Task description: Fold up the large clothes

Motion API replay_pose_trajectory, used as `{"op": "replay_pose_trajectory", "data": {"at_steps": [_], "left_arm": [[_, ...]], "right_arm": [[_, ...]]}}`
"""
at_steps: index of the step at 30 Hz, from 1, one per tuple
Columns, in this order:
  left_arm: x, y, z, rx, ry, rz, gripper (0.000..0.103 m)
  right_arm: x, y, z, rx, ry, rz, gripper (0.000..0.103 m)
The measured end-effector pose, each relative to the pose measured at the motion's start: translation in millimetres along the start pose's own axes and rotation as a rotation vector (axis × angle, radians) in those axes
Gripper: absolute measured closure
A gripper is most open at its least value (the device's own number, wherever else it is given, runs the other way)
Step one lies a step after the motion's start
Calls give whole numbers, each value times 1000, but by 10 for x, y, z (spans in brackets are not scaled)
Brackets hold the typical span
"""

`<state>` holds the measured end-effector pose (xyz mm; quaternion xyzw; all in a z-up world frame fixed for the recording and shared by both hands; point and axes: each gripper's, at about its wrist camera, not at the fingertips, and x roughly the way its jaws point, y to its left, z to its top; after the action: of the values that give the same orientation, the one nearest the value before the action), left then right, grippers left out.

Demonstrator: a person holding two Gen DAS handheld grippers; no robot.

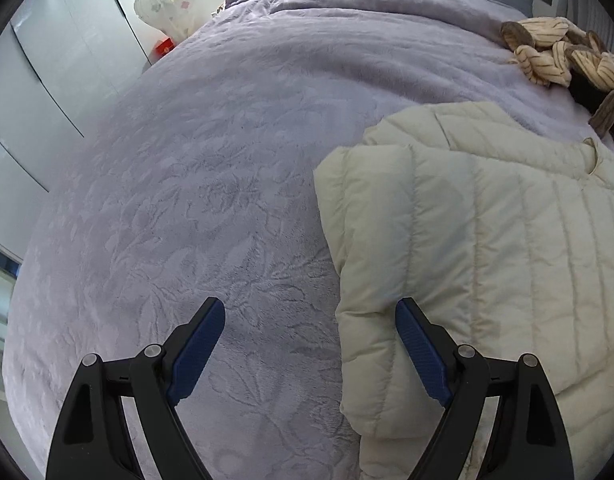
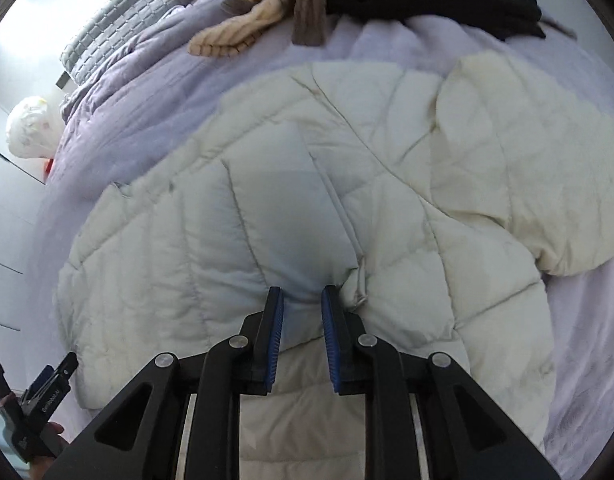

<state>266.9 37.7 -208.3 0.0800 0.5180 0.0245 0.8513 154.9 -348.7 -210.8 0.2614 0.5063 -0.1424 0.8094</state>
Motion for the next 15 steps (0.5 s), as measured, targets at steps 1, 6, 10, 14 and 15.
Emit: {"op": "replay_pose_trajectory", "data": {"at_steps": [1,6,10,14,15], "left_arm": [[8,-10,-1,5,1,3,15],[-1,-37,9,7,8,10,15],[-145,16,45,-6,7,-30,15],[-339,-17,56,14,0,-34,15],[-385,-21,53,8,3,-43,15]], "right_arm": [[2,-14,4,-7,-3,-1,81],[-101,-34,47,-23,-11,14,81],[-383,-195,22,24,-18,121,71],[-555,-469,-40,107,8,176,51],[-576,-532,-58,121,15,181,51]]}}
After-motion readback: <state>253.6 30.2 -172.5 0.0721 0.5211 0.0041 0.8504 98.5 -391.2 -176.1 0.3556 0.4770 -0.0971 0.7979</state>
